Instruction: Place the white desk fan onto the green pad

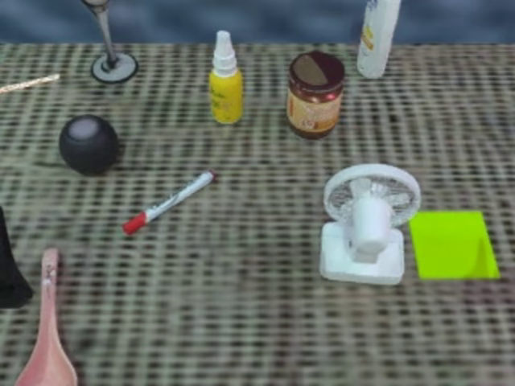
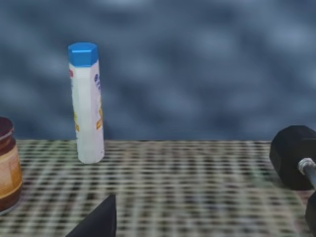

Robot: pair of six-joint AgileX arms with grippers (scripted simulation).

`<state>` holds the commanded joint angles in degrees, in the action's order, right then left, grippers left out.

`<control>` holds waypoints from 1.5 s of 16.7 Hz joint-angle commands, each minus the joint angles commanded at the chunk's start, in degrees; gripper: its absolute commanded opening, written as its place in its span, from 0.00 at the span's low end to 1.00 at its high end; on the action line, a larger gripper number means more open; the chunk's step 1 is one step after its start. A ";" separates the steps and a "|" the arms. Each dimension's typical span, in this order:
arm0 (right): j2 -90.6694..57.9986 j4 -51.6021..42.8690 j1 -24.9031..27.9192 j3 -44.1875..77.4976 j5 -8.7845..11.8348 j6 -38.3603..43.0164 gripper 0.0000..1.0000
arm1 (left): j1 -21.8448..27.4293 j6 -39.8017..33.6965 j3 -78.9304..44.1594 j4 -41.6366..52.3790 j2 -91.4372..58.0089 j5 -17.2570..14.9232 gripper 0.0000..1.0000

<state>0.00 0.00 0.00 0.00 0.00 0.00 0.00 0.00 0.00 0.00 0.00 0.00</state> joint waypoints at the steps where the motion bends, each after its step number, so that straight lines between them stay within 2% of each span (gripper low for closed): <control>1: 0.00 0.00 0.00 0.00 0.00 0.00 1.00 | 0.00 0.00 0.00 0.00 0.00 0.00 1.00; 5: -3.52 -3.28 1.12 3.50 0.03 -2.17 1.00 | 0.00 0.00 0.00 0.00 0.00 0.00 1.00; 9: -16.67 -13.70 4.56 16.17 -0.08 -8.95 1.00 | 0.00 0.00 0.00 0.00 0.00 0.00 1.00; 21: -89.16 -61.14 20.49 82.98 -0.45 -39.45 1.00 | 0.00 0.00 0.00 0.00 0.00 0.00 1.00; 25: -109.24 -73.82 25.00 101.70 -0.39 -47.92 1.00 | 0.00 0.00 0.00 0.00 0.00 0.00 1.00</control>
<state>-109.24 -73.82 25.00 101.70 -0.39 -47.92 0.00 0.00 0.00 0.00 0.00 0.00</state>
